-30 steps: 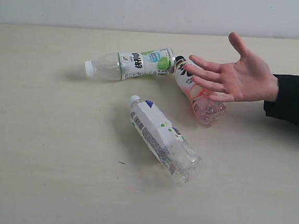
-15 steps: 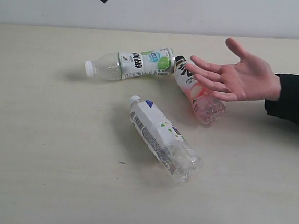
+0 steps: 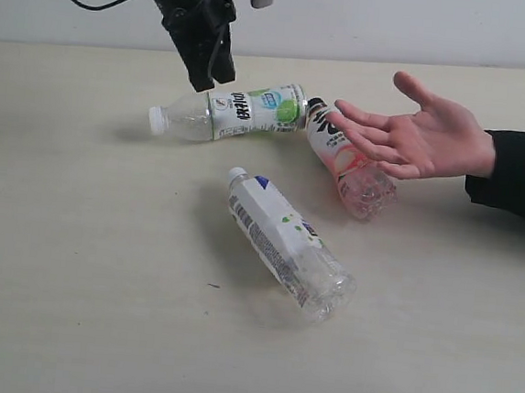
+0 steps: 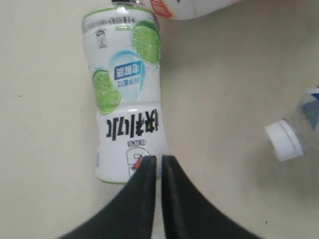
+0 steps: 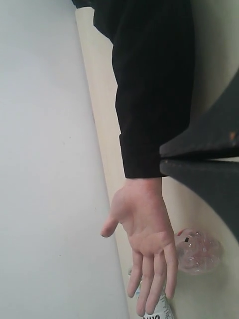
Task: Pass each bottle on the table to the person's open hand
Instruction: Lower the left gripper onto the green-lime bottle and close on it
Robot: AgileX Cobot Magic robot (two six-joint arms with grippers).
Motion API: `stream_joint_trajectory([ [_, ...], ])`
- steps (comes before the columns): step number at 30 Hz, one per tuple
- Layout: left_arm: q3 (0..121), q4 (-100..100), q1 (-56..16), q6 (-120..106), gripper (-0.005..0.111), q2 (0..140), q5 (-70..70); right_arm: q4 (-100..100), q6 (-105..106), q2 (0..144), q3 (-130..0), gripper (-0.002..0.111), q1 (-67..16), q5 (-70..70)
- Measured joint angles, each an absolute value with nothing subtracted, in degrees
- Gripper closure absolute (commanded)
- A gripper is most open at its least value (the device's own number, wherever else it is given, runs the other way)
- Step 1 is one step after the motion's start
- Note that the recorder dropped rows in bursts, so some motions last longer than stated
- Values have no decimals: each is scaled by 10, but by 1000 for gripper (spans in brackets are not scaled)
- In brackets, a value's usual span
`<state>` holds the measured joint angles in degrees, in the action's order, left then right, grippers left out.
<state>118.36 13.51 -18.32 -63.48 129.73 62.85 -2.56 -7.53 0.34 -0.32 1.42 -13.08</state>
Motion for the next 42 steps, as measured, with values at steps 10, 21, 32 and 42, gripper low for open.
stream_joint_trajectory([
  [10, 1190, 135, -199, -645, 35, 1326, 552, -26, -75, 3, -3, 108, 14, -135],
  [21, 1190, 105, -208, -631, 34, 1357, 493, -26, -75, 3, -3, 108, 14, -135],
  [32, 1190, 83, -209, -616, 29, 1391, 461, -27, -75, 3, -3, 108, 14, -135],
  [42, 1190, 79, -210, -615, 29, 1416, 447, -27, -75, 3, -3, 108, 14, -135],
])
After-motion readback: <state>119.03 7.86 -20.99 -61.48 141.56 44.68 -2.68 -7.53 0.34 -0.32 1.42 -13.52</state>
